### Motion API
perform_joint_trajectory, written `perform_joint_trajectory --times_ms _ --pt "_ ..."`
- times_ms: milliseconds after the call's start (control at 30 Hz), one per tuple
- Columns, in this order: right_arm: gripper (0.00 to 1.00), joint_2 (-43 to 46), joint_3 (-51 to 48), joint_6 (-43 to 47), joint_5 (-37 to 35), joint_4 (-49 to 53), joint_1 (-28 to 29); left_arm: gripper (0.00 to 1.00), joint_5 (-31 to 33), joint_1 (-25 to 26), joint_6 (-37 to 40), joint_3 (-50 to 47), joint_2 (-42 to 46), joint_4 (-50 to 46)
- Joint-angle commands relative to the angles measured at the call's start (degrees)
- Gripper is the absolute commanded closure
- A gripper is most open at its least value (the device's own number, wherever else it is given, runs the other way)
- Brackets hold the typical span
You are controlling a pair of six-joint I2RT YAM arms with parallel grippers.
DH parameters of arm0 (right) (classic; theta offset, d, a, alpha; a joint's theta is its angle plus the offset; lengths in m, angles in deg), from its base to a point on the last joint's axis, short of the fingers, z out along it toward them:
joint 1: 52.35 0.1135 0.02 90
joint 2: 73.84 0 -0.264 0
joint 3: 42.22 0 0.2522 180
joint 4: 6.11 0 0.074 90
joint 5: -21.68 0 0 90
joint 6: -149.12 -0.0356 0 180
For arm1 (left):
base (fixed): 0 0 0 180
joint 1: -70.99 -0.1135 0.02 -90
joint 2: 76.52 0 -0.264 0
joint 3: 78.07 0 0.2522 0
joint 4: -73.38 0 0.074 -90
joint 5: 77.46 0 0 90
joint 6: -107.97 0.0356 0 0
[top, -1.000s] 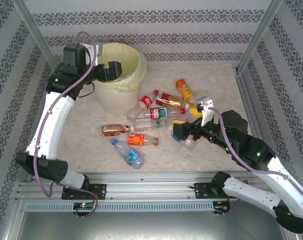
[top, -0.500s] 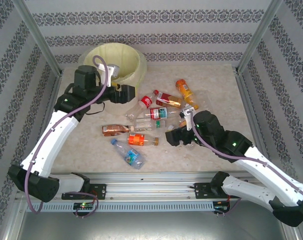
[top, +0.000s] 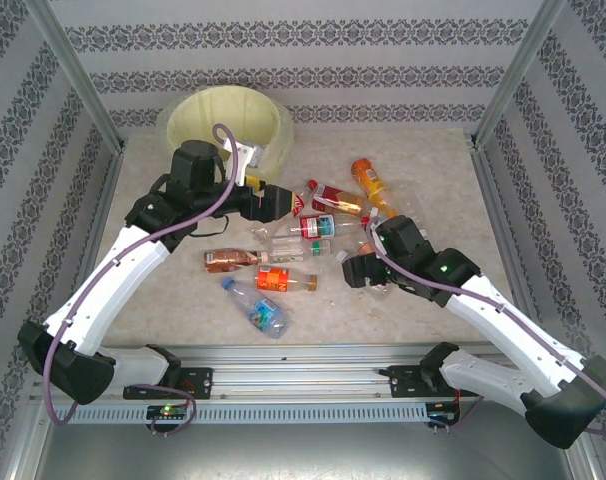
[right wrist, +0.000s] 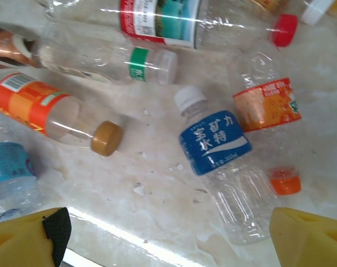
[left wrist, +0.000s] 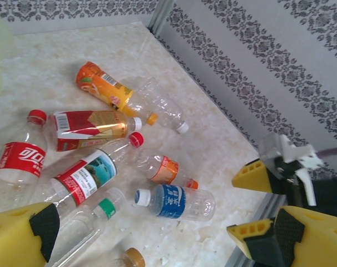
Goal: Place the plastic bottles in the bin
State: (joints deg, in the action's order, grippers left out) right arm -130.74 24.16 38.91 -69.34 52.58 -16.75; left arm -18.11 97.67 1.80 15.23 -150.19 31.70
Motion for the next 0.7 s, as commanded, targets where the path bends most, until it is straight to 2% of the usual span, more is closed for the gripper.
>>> perform_joint_trajectory --times_ms 0,367,667 --pt "0.08 -2.4 -0.7 -1.0 1.0 2.1 -2.4 0.0 -2.7 1.3 -2.6 -1.8 -0.2 4.3" --pt "0.08 -13.4 -2.1 0.0 2.9 -1.5 -6.6 0.0 -10.7 2.1 -3.6 -3.9 0.5 5.4" --pt "0.08 -22.5 -1.6 1.6 2.7 -3.4 -7.1 0.0 -12.7 2.3 -5.1 -6.7 1.4 7.4"
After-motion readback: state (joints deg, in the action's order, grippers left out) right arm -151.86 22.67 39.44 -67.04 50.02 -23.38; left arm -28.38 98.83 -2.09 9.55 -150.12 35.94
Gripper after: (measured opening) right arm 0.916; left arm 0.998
